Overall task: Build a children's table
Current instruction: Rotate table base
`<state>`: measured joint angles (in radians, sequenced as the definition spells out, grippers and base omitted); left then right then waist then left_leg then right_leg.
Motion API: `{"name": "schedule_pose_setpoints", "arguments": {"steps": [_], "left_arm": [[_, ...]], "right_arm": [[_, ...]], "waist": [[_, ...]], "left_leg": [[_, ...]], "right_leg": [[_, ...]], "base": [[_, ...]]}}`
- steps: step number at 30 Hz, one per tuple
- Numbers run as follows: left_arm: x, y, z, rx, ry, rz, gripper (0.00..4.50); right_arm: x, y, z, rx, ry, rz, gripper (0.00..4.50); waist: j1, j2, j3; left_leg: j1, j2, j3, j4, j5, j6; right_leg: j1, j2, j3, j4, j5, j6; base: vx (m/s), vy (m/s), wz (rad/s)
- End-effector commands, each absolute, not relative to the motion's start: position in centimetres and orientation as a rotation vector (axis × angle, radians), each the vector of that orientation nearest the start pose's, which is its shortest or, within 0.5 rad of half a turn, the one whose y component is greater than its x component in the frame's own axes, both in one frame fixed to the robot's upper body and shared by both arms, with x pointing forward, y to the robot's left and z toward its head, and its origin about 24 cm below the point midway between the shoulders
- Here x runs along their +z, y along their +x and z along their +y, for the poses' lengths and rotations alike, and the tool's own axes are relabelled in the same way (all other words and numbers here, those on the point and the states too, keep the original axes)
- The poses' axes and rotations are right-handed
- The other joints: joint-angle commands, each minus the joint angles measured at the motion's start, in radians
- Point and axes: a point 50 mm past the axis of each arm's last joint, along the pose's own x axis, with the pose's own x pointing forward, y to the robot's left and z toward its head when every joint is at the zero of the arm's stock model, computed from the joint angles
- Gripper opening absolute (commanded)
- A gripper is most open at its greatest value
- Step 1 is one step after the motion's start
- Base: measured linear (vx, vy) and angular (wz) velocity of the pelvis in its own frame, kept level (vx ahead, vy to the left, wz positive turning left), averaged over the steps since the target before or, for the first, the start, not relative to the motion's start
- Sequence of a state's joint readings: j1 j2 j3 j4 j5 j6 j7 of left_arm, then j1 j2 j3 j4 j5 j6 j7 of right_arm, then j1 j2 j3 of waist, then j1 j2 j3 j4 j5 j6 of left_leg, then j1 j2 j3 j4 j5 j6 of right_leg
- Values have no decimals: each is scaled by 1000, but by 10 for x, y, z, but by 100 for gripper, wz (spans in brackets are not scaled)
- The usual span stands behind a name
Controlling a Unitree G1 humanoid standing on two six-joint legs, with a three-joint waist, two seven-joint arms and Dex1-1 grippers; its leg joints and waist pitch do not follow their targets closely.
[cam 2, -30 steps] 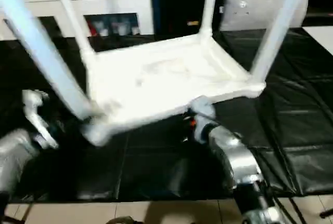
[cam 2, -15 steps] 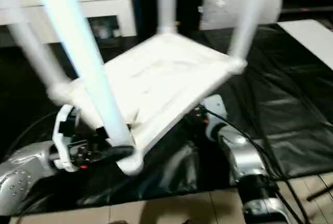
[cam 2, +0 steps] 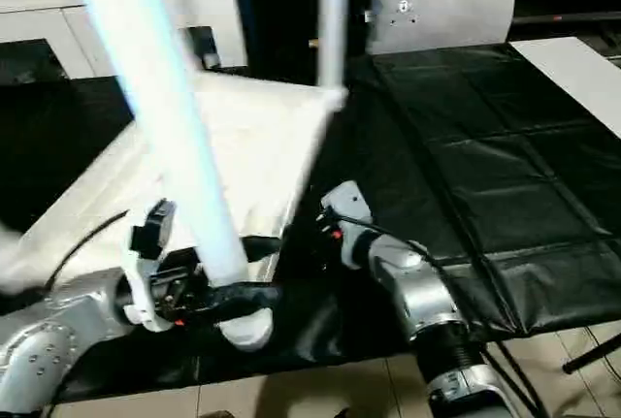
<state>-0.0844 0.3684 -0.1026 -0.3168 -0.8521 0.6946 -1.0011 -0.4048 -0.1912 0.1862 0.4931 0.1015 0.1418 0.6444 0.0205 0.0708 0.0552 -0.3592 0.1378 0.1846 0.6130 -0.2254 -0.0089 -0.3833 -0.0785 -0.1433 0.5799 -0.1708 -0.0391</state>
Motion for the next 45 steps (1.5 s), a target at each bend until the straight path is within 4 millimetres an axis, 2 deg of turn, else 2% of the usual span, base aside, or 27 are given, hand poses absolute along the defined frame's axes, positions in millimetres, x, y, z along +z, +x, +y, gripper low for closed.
{"name": "schedule_pose_setpoints", "arguments": {"steps": [1, 4, 9, 11, 15, 18, 20, 22, 24, 27, 28, 30, 32, 33, 34, 36, 38, 39, 40, 41, 42, 45], "left_arm": [[110, 208, 102, -1493, -533, 169, 449], [111, 214, 99, -1438, -492, 134, 449], [119, 234, 86, -1349, -445, 54, 449], [124, 236, 77, -1369, -447, 38, 449], [128, 241, 61, -1376, -448, 8, 449], [130, 243, 53, -1380, -453, -7, 449], [130, 249, 40, -1344, -442, -28, 449], [129, 252, 37, -1322, -428, -30, 449], [125, 258, 34, -1276, -401, -29, 449], [124, 276, 34, -1117, -396, -46, 449], [125, 284, 36, -1057, -393, -67, 449], [125, 285, 37, -1045, -386, -71, 449], [124, 285, 40, -1040, -363, -86, 449], [124, 284, 40, -1042, -361, -91, 449], [124, 283, 41, -1048, -364, -95, 449], [124, 279, 43, -1063, -360, -113, 449], [122, 278, 46, -1062, -343, -118, 449], [120, 277, 47, -1062, -334, -118, 449], [113, 274, 55, -1072, -291, -103, 449], [107, 272, 61, -1086, -256, -84, 449], [104, 271, 64, -1090, -242, -71, 449], [95, 269, 76, -1108, -182, -25, 449]], "right_arm": [[25, 305, -100, 858, -112, 278, 450], [23, 306, -105, 831, -124, 286, 450], [21, 309, -113, 769, -111, 288, 450], [22, 308, -113, 773, -110, 287, 450], [23, 309, -109, 779, -107, 280, 450], [23, 309, -107, 780, -106, 276, 450], [23, 311, -105, 773, -106, 273, 450], [23, 311, -106, 766, -106, 271, 450], [24, 312, -108, 752, -109, 268, 450], [24, 314, -119, 708, -115, 268, 450], [25, 314, -126, 685, -113, 265, 450], [25, 314, -129, 675, -111, 263, 450], [28, 314, -143, 633, -112, 253, 450], [28, 314, -146, 621, -113, 251, 450], [28, 313, -150, 609, -115, 249, 450], [30, 313, -157, 591, -118, 245, 450], [31, 313, -160, 581, -121, 242, 450], [31, 312, -161, 579, -121, 240, 450], [34, 311, -165, 572, -124, 234, 450], [36, 311, -168, 566, -127, 228, 450], [36, 310, -169, 566, -127, 226, 450], [39, 309, -171, 570, -126, 219, 450]], "waist": [[8, -3, -58], [12, -6, -57], [18, -11, -56], [19, -10, -57], [18, -13, -60], [18, -15, -61], [19, -17, -61], [19, -18, -62], [17, -20, -60], [17, -21, -57], [16, -20, -58], [13, -24, -59], [15, -22, -60], [17, -16, -62], [19, -20, -63], [21, -15, -65], [22, -9, -67], [21, -11, -67], [22, -7, -64], [18, -10, -62], [17, -9, -62], [15, -4, -60]], "left_leg": [[3, 106, -49, -82, -179, 26], [3, 105, -48, -82, -181, 27], [6, 101, -47, -80, -196, 23], [5, 102, -49, -81, -200, 24], [3, 102, -49, -77, -174, 35], [-3, 102, -50, -76, -158, 46], [-1, 101, -48, -73, -151, 54], [-5, 101, -49, -73, -150, 56], [-3, 99, -50, -74, -168, 58], [4, 98, -48, -72, -188, 51], [-2, 97, -51, -74, -186, 51], [-3, 97, -52, -73, -199, 53], [-4, 97, -51, -72, -189, 60], [-2, 97, -51, -71, -186, 61], [-1, 98, -49, -70, -173, 67], [-5, 104, -53, -72, -157, 74], [-4, 104, -52, -70, -154, 78], [-4, 104, -52, -71, -156, 79], [-4, 104, -53, -73, -169, 80], [-7, 103, -53, -75, -184, 80], [-1, 100, -51, -74, -197, 76], [3, 99, -51, -76, -218, 65]], "right_leg": [[54, -103, 91, -63, -288, -177], [55, -104, 91, -66, -302, -173], [55, -103, 89, -74, -349, -147], [55, -103, 89, -76, -362, -142], [56, -104, 89, -73, -327, -144], [60, -105, 86, -72, -318, -147], [57, -105, 85, -78, -336, -139], [60, -105, 83, -78, -342, -133], [57, -104, 81, -86, -382, -115], [53, -104, 79, -95, -421, -99], [58, -103, 77, -93, -417, -94], [58, -104, 75, -95, -429, -84], [56, -106, 76, -96, -425, -83], [55, -106, 77, -95, -421, -84], [53, -104, 77, -93, -396, -91], [56, -104, 76, -85, -349, -109], [56, -103, 76, -81, -315, -126], [56, -103, 76, -82, -312, -126], [56, -104, 76, -84, -323, -124], [57, -103, 76, -82, -347, -110], [53, -102, 74, -89, -390, -96], [48, -100, 73, -95, -443, -81]], "base": [[0, 0, 0], [0, 0, 0], [0, 0, 0], [0, 0, 0], [0, 0, 0], [0, 0, 0], [0, 0, 0], [0, 0, 0], [0, 0, 0], [0, 0, 0], [0, 0, 0], [0, 0, 0], [0, 0, 0], [0, 0, 0], [0, 0, 0], [0, 0, 0], [0, 0, 0], [0, 0, 0], [0, 0, 0], [0, 0, 0], [0, 0, 0], [0, 0, 0]]}}
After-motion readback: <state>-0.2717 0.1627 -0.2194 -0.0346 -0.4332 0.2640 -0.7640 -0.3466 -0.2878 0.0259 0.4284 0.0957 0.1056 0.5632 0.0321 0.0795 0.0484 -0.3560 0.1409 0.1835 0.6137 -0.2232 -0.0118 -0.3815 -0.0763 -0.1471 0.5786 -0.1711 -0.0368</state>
